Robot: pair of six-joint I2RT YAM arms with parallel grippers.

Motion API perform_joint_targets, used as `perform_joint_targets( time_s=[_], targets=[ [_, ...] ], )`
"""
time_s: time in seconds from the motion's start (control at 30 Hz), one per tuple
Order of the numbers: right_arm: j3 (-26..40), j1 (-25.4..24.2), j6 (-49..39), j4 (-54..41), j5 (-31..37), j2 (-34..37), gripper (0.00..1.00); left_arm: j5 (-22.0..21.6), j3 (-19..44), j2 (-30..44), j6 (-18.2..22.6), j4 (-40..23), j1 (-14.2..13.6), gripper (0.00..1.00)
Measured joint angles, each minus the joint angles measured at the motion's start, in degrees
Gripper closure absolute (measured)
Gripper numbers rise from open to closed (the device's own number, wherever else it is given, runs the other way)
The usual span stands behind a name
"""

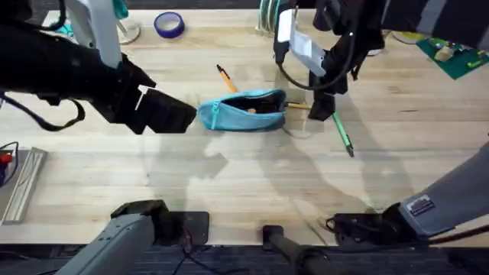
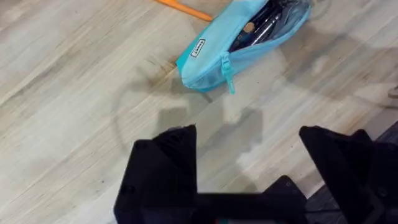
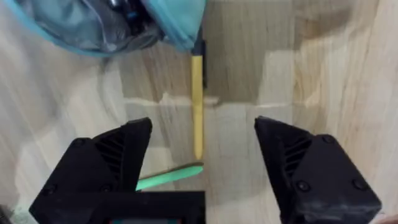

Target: Unzip the bag, pick up the pens from the table one at a time and place them inside, then zip the bag closed.

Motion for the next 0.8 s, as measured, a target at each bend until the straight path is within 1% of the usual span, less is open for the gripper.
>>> perform_joint_targets(
  time_s=[0.17,0.33,0.4,0.43,0.5,0.77,0.8],
  targets=[
    [-2.97,0.92,0.00,3.26,-0.02,-0.01,0.009,0.00,0.00,0.00,0.00,0.00,0.00,0.005],
    [-5.97,1.71,0.03,4.46,-0.83,-0.20,0.013,0.00,0.00,0.00,0.00,0.00,0.00,0.006],
    [-6.91,1.68,0.02,5.76,-1.05,-0.66,0.044,0.00,0.00,0.00,0.00,0.00,0.00,0.006],
    [-7.50,1.63,-0.01,6.53,-1.17,-0.98,0.101,0.00,0.00,0.00,0.00,0.00,0.00,0.006],
    [-8.40,1.62,0.00,8.02,-1.56,-1.32,0.247,0.00,0.00,0.00,0.00,0.00,0.00,0.006],
    [-9.86,1.62,-0.12,9.14,-3.78,-2.06,0.678,0.00,0.00,0.00,0.00,0.00,0.00,0.006],
    [-9.86,1.62,-0.04,9.13,-4.05,-2.06,0.752,0.00,0.00,0.00,0.00,0.00,0.00,0.006]
  ],
)
